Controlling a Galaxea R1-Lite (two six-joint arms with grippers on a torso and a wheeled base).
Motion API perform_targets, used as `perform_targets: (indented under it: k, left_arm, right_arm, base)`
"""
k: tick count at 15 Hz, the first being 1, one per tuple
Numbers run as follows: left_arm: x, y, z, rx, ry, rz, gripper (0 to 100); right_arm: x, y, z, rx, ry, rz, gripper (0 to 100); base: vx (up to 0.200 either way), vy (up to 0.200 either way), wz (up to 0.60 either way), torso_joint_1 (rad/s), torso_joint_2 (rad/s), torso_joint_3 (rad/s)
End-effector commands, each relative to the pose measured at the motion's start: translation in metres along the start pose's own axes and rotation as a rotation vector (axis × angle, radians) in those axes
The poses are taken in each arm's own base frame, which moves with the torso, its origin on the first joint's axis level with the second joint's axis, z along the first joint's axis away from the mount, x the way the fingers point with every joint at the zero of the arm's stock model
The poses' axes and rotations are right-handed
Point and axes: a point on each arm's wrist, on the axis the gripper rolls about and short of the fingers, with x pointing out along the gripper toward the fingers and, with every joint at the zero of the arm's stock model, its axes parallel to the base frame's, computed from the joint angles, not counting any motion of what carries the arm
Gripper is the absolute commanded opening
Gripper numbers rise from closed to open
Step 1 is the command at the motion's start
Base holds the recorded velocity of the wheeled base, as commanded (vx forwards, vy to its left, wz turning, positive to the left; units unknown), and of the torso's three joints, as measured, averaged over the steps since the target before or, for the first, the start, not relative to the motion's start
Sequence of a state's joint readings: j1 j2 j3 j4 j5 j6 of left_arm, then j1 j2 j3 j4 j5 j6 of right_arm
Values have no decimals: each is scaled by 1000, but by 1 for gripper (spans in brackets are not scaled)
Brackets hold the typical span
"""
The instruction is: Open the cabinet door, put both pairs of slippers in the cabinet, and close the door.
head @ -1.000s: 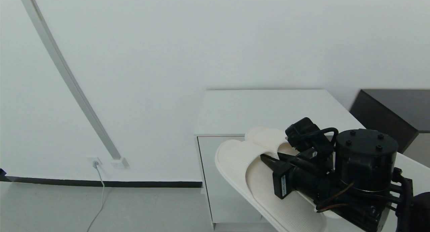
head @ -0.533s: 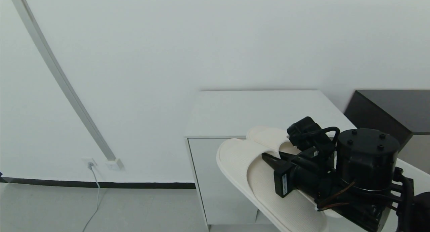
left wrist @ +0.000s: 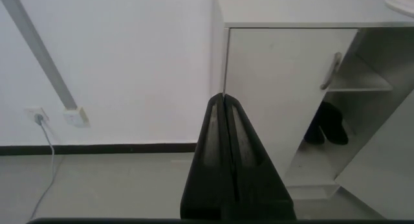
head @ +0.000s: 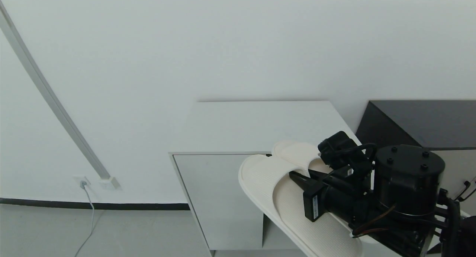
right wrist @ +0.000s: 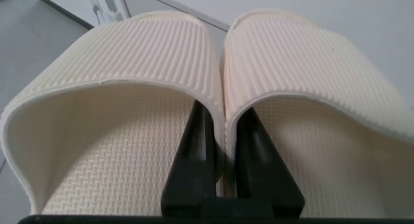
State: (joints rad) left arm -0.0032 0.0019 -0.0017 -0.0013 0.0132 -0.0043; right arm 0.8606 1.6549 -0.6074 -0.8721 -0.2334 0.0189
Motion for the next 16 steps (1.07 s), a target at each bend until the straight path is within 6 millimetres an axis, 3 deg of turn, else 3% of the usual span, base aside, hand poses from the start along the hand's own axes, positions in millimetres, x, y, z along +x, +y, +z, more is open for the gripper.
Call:
perform_targets:
  k: [1,3,16]
  left_arm:
    - [0,0,0,0,0,1,0]
    - [0,0,0,0,0,1,0]
    - [0,0,0,-2,0,2,0]
  right_arm:
    - [0,0,-1,1,1,0,0]
    - [0,0,0,1,-2,0,0]
    - [0,-3,-5,5,9,-11,0]
  base:
    - [0,-200,0,2,-2,7]
    - [0,-200,0,0,0,2]
    - [0,0,0,0,0,0]
